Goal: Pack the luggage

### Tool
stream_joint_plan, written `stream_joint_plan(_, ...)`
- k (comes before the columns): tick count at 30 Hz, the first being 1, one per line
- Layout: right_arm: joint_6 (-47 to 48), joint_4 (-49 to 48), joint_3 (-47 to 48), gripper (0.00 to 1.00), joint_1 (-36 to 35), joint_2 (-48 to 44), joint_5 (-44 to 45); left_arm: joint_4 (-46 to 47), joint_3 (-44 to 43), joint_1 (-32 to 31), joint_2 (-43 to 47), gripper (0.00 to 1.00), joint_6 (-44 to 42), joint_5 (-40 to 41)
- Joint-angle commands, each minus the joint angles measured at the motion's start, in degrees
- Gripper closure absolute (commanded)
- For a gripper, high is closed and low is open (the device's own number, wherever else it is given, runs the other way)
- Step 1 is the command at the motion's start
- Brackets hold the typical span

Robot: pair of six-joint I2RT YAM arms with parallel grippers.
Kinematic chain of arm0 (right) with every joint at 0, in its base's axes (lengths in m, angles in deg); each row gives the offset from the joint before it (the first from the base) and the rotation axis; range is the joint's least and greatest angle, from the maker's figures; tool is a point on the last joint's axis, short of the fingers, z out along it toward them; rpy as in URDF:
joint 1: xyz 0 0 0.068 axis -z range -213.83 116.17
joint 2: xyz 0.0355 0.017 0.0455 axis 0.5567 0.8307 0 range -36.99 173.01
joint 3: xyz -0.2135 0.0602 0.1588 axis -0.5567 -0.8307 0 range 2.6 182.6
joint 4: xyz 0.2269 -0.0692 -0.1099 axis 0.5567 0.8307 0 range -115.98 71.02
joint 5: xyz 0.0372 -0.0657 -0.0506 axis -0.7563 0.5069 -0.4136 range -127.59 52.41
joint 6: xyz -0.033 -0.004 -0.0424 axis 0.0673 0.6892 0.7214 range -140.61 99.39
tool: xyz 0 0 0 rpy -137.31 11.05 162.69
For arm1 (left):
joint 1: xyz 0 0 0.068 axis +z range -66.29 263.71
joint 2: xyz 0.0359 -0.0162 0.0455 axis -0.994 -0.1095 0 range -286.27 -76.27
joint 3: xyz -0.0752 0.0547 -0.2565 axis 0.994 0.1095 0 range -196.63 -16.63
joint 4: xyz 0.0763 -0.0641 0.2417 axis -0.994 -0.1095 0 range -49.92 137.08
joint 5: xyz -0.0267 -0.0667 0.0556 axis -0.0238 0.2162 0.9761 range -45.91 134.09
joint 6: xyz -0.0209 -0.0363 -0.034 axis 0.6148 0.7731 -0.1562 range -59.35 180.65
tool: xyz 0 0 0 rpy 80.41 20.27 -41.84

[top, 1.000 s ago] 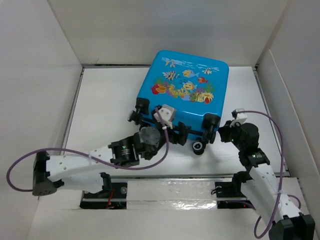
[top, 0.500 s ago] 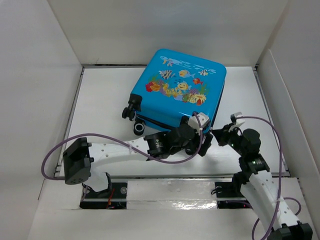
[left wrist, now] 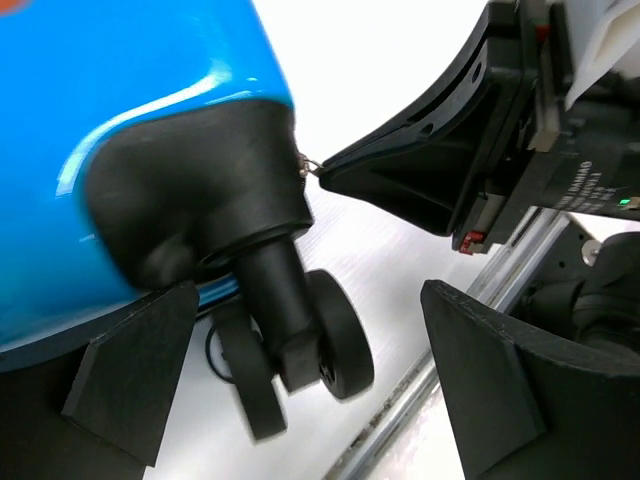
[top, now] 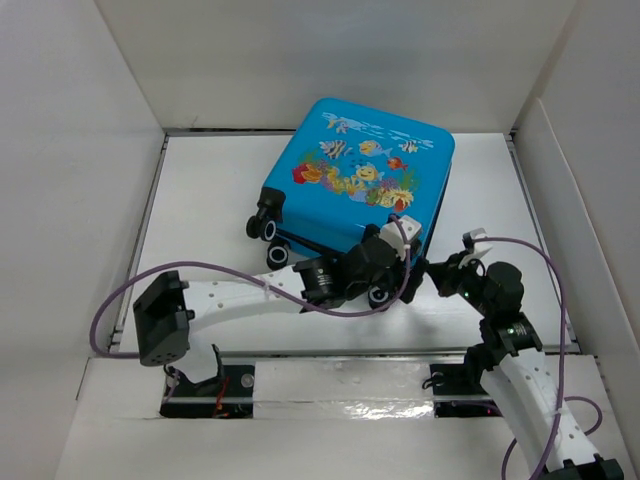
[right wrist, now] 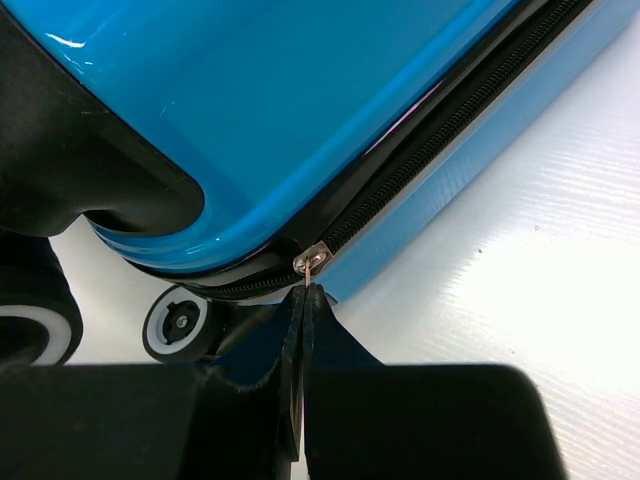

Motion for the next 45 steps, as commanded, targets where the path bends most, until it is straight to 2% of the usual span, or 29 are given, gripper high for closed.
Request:
stream_joint_plan(1, -0.3, -3.2, 3.0, 1.00, -0.6, -1.0, -3.3, -2.7, -0.1, 0.4, 7.5, 0.06, 1.1, 3.3)
stream_joint_plan(5, -0.3, -3.1, 3.6, 1.00, -0.6, -0.9, -3.1, -6.7, 1.2, 0.4, 8.6, 0.06, 3.5, 3.7)
stream_joint_plan(11, -0.3, -3.5, 3.1, 1.00, -0.6, -0.8, -4.2, -5.5, 1.9, 0.4, 5.6, 0.10, 5.3, 0.2)
stream_joint_plan(17, -0.5, -2.2, 3.5, 1.00, -0.6, -1.6, -4.7, -4.7, -3.6, 0.4, -1.3, 0.22, 3.1, -2.8)
stream_joint_plan(19, -0.7, -2.2, 3.4, 1.00, -0.6, -1.8, -5.4, -4.5, -5.4, 0.4, -2.9, 0.30, 2.4, -3.5)
stream_joint_plan(20, -0.8, -1.8, 3.5, 1.00, -0.6, -1.9, -5.9, -4.1, -6.0, 0.4, -3.6, 0.40, 1.8, -4.1)
stream_joint_plan(21, -0.8, -1.4, 3.6, 1.00, -0.6, -1.9, -6.2, -3.7, -6.3, 0.4, -3.9, 0.51, 1.4, -5.0)
stream_joint_plan(24, -1.2, -1.5, 3.1, 1.00, -0.6, -2.4, -7.9, 0.0, -7.0, 1.6, -4.3, 1.00, 0.7, -9.4)
stream_joint_plan(29, 0.3, 1.8, 3.7, 1.00, -0.6, -3.1, -13.0, 3.8, -13.3, 3.6, -4.1, 1.00, -0.6, -13.4)
stream_joint_plan(37, -4.7, 1.0, 2.5, 1.00, -9.0, -7.0, -14.7, 7.9, -22.6, 8.4, -7.2, 1.00, 0.8, -23.1)
stream_joint_plan(38, -8.6, -1.3, 1.0, 1.00, -11.6, -7.9, -13.4, 8.4, -22.8, 8.4, -7.7, 1.00, 1.5, -24.1)
stream_joint_plan(39, -11.2, -9.0, -0.7, 1.00, -13.1, -8.3, -12.5, 9.2, -23.0, 8.4, -8.9, 1.00, 1.7, -24.8)
stream_joint_plan(41, -17.7, -18.1, -6.0, 1.00, -18.5, -7.1, -7.8, 9.9, -24.1, 8.4, -10.2, 1.00, 2.4, -26.6)
stream_joint_plan(42, -18.8, -25.0, -7.0, 1.00, -20.4, -5.6, -5.2, 10.0, -24.5, 8.4, -11.4, 1.00, 2.6, -26.8)
stream_joint_plan(44, -19.6, -29.2, -6.8, 1.00, -24.5, -1.2, 2.7, 10.3, -25.3, 7.8, -11.9, 1.00, 2.7, -27.3)
stream_joint_plan(45, -19.9, -33.3, -6.5, 1.00, -28.6, 4.1, 5.3, 10.5, -25.5, 7.3, -12.0, 1.00, 2.6, -27.3)
